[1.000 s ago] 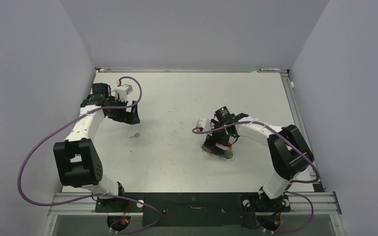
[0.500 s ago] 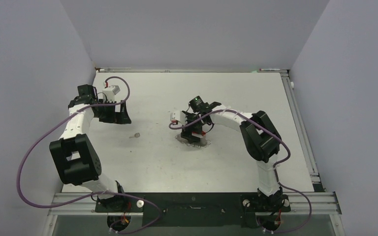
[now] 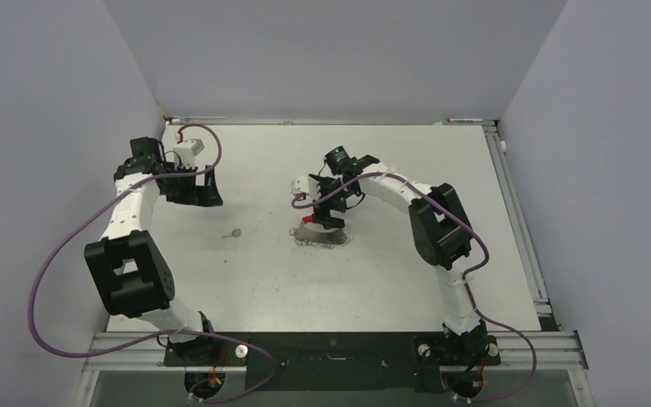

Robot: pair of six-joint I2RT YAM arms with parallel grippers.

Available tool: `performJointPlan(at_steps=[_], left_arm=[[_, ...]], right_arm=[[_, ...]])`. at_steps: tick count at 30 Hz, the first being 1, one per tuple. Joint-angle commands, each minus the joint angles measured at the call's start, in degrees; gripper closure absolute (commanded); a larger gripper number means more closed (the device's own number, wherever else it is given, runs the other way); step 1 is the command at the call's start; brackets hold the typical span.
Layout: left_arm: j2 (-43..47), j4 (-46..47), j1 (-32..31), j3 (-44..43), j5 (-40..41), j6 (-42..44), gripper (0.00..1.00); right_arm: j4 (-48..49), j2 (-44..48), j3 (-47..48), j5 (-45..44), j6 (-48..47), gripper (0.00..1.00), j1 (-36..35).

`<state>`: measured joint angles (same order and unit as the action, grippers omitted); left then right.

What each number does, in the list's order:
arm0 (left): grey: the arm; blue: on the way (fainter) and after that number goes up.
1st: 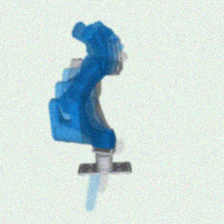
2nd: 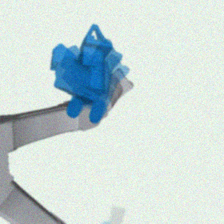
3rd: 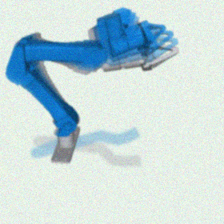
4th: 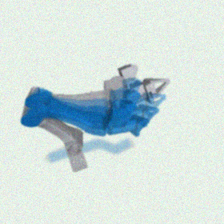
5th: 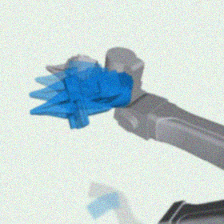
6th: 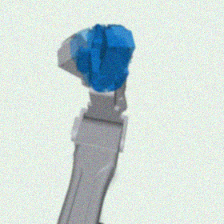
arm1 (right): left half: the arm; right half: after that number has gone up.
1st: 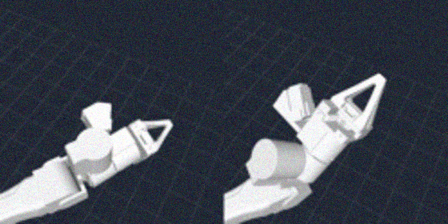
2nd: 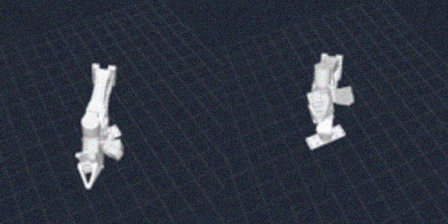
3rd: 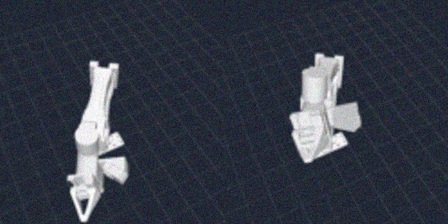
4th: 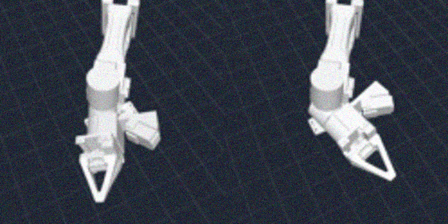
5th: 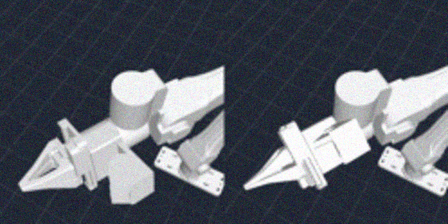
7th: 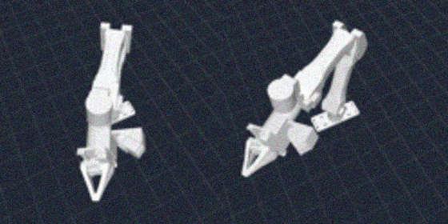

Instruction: Remove the keys from the keyring

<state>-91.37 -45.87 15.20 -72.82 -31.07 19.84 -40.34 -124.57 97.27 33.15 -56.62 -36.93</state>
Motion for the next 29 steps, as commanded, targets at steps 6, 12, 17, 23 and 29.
performJointPlan(at_steps=[6, 12, 17, 23, 29], left_arm=[[-2.79, 2.05, -3.19, -10.56, 6.32, -3.18, 0.04], [-2.93, 3.52, -3.46, -12.11, 8.76, -5.42, 0.04], [-1.8, 5.76, -3.58, -6.18, 11.86, -5.53, 0.04], [0.79, 10.76, -3.89, 0.12, 11.71, -7.77, 0.04], [-0.47, 10.94, -4.42, -1.16, 11.25, -8.8, 0.04]], right_arm=[[17.74, 20.31, -5.76, 11.51, 30.38, 0.1, 10.7], [31.2, 28.86, -21.42, 3.01, 46.79, 0.1, 22.3], [36.94, 34.22, -34.8, -0.42, 50.82, 0.1, 31.94], [39.82, 37.83, -44.77, -1.6, 51.29, 0.1, 37.5], [42.16, 38.35, -46.37, -2.19, 51.63, 0.1, 38.32]])
